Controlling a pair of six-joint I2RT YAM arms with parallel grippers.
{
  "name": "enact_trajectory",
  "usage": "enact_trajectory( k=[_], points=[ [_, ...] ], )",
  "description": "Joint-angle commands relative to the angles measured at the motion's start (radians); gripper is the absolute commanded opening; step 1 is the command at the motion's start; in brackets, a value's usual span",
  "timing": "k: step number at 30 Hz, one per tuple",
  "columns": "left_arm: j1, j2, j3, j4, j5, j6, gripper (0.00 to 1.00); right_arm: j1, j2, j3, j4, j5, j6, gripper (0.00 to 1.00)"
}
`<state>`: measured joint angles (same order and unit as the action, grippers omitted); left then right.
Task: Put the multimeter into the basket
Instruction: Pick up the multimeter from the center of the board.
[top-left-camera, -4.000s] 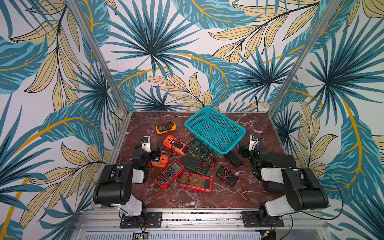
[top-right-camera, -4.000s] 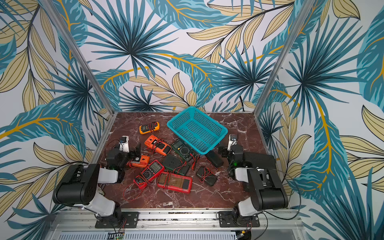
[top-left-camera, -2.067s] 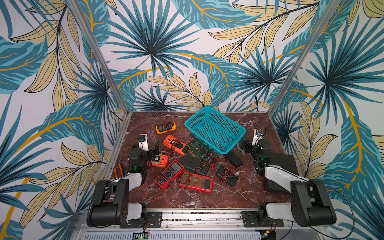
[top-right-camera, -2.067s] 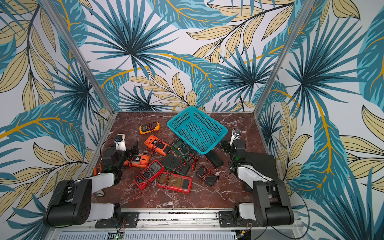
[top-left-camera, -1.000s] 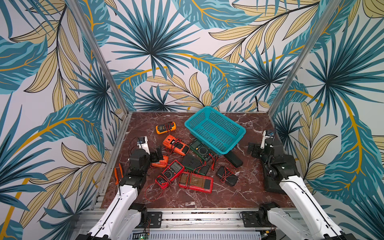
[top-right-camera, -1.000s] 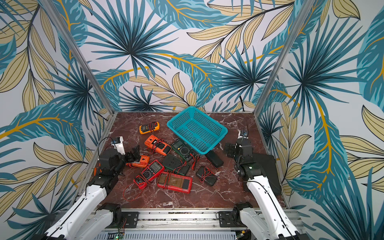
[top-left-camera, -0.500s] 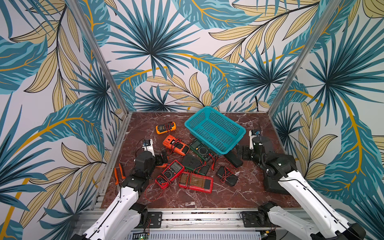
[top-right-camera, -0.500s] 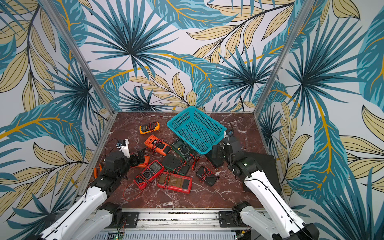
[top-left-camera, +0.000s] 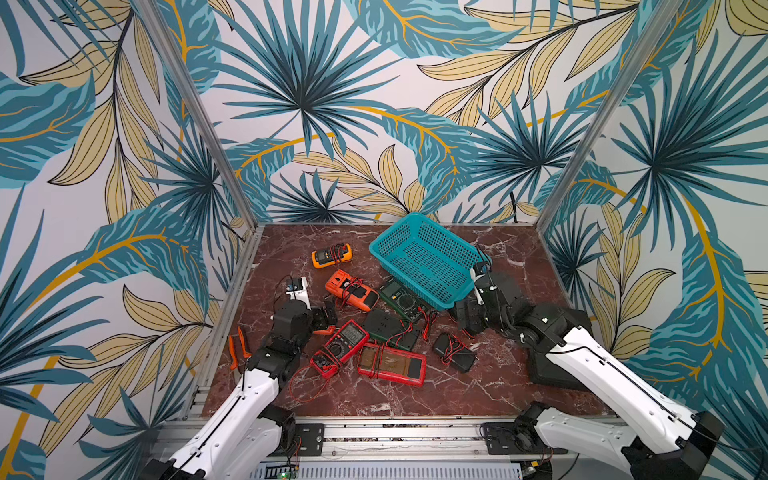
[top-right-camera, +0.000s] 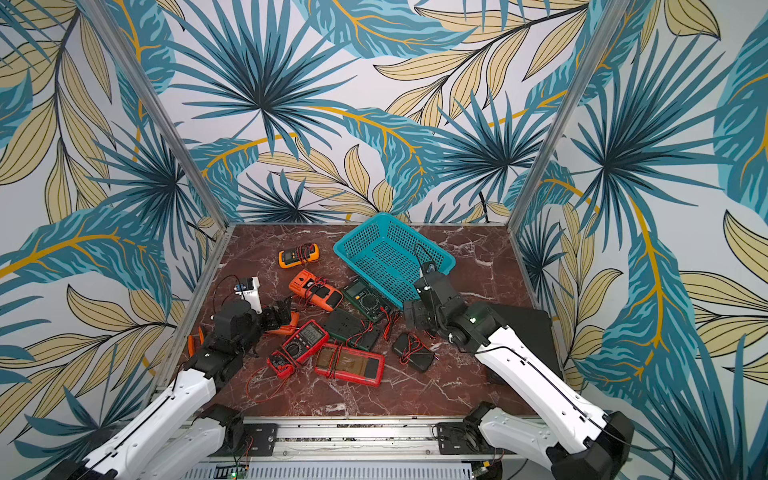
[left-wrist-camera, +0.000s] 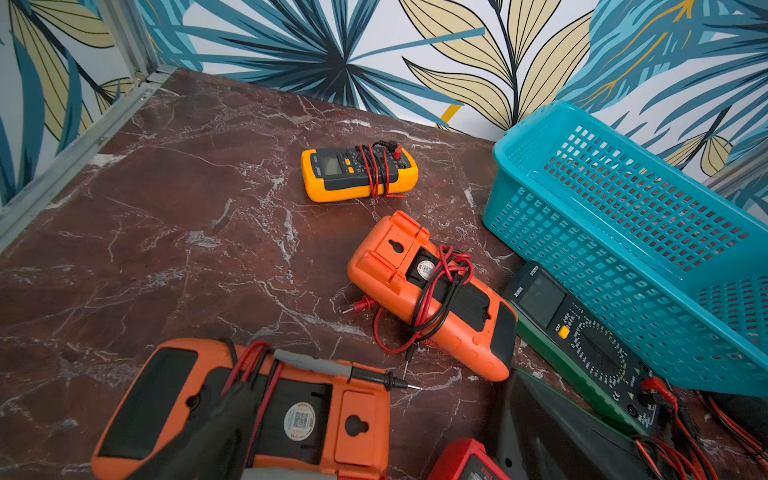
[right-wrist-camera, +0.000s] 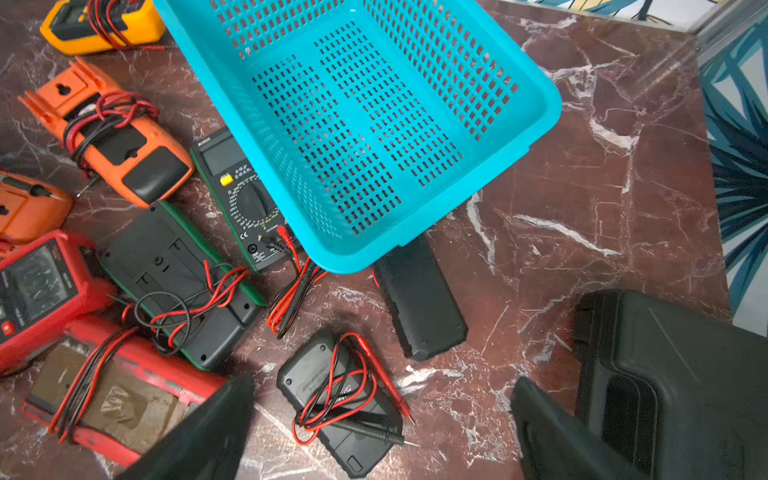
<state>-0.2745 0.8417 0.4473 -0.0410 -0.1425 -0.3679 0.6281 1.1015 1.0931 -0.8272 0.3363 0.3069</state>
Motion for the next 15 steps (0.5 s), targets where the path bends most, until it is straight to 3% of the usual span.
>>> enact_trajectory(
  k=[1,15],
  points=[
    [-0.003,-0.003,0.037,0.007,-0.009,-0.006,1.0,0.032,0.039,0.033,-0.079,0.004,0.004,1.0],
    [-0.003,-0.008,0.034,0.012,-0.027,-0.012,1.0,0.106,0.218,0.073,-0.173,-0.109,-0.039,0.99]
  ],
)
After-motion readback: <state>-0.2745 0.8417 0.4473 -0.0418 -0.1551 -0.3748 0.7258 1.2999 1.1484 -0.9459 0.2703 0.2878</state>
